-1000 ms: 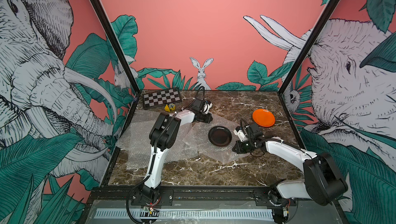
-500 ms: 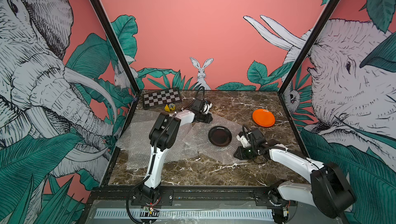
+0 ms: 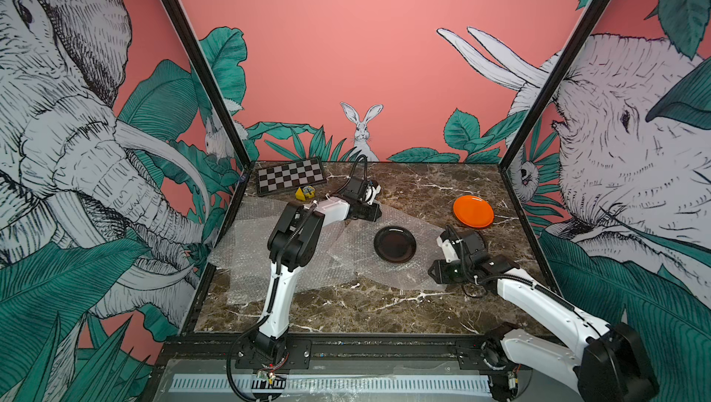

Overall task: Unpack dinner plates from bubble wrap
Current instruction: Unwrap the bubble wrap at the center of the board.

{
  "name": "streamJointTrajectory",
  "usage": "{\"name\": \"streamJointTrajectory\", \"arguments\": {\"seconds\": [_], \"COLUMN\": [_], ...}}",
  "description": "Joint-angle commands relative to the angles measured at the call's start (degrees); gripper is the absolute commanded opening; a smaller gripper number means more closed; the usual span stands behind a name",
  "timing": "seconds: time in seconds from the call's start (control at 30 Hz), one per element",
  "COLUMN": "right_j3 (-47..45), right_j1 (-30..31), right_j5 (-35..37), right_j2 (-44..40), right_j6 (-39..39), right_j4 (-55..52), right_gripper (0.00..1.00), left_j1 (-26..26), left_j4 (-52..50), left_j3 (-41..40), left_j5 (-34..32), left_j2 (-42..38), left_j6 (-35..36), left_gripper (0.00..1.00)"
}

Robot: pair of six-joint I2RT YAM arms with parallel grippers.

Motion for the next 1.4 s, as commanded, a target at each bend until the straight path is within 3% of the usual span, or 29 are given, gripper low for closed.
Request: {"name": "streamJointTrajectory", "arguments": {"seconds": [0.0,0.17,0.43,0.83,1.37], "right_j3": [1.72,2.19,2.30,2.41,3.87], "right_j1": [0.39,0.95,1.14,3.29,6.16], "right_j5": [-1.29,-1.75,7.89,-9.32,-6.22], "right_j2": [1.02,1.46,-3.07,4.33,19.15], "right_j6": [-0.21,-0.54,0.23,-1.92,-2.39], "right_j4": [0.23,1.54,-0.99,4.64,3.58], "right_gripper": [0.44,0.45,0.48,0.47,0.47], "left_j1": [-0.02,-0.08,-0.09,-0.07,-0.08], "left_j4": [-6.90,-6.90,-6.89,-6.86,-6.90], "left_j3": [-2.94,-3.04,-3.04,-3.29,-4.77], "left_j5": [-1.61,-1.61,-1.61,-1.96,-3.78], "left_j2": [0.12,0.10,0.10,-0.03,-1.27], "left_j6": [-0.73,-0.71,-0.73,-0.73,-0.03], "left_gripper": [0.22,0.22,0.22,0.22,0.22]}}
